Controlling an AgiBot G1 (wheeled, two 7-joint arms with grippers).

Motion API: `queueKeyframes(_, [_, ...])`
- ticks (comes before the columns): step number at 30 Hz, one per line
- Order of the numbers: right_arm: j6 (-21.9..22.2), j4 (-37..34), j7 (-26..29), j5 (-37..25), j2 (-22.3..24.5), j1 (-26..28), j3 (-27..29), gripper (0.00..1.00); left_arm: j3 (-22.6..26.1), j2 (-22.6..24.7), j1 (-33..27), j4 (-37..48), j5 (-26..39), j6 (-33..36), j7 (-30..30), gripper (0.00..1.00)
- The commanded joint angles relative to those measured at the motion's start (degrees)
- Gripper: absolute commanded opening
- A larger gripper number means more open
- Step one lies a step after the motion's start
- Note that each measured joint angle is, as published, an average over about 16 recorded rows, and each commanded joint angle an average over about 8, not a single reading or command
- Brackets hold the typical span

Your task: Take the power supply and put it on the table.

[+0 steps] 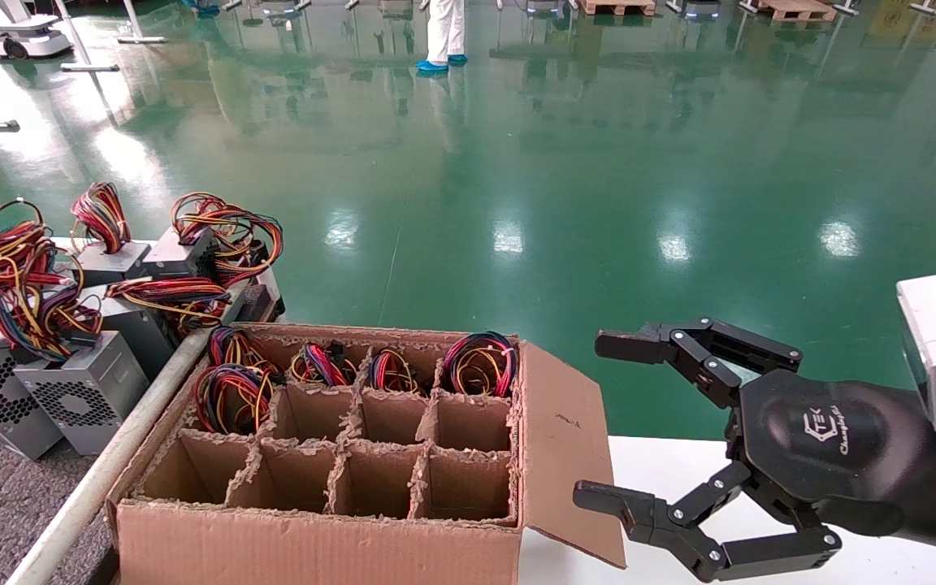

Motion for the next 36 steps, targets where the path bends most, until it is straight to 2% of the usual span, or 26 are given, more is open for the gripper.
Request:
queueKeyframes(1, [0.0,0.0,0.0,0.0,0.0,0.0,0.0,1.0,0.0,0.1,0.0,-0.1,0.0,0.0,0.1,1.0])
queueKeyframes(21, [0.0,0.0,0.0,0.0,0.0,0.0,0.0,1.0,0.1,0.1,-0.4,0.0,0.2,0.4,-0.7,1.0])
queueKeyframes(29, [0.0,0.0,0.0,0.0,0.0,0.0,0.0,1.0,0.0,1.3,-3.1,1.2,-0.1,2.4,-6.6,1.0])
queueKeyframes(33, [0.0,0.0,0.0,0.0,0.0,0.0,0.0,1.0,-1.8,2.4,-5.3,3.1,-2.8,3.3,-11.3,1.0])
queueKeyframes(36, [0.0,0.0,0.0,0.0,0.0,0.0,0.0,1.0,-4.1,3.3,-6.4,3.6,-6.1,3.8,-11.3,1.0])
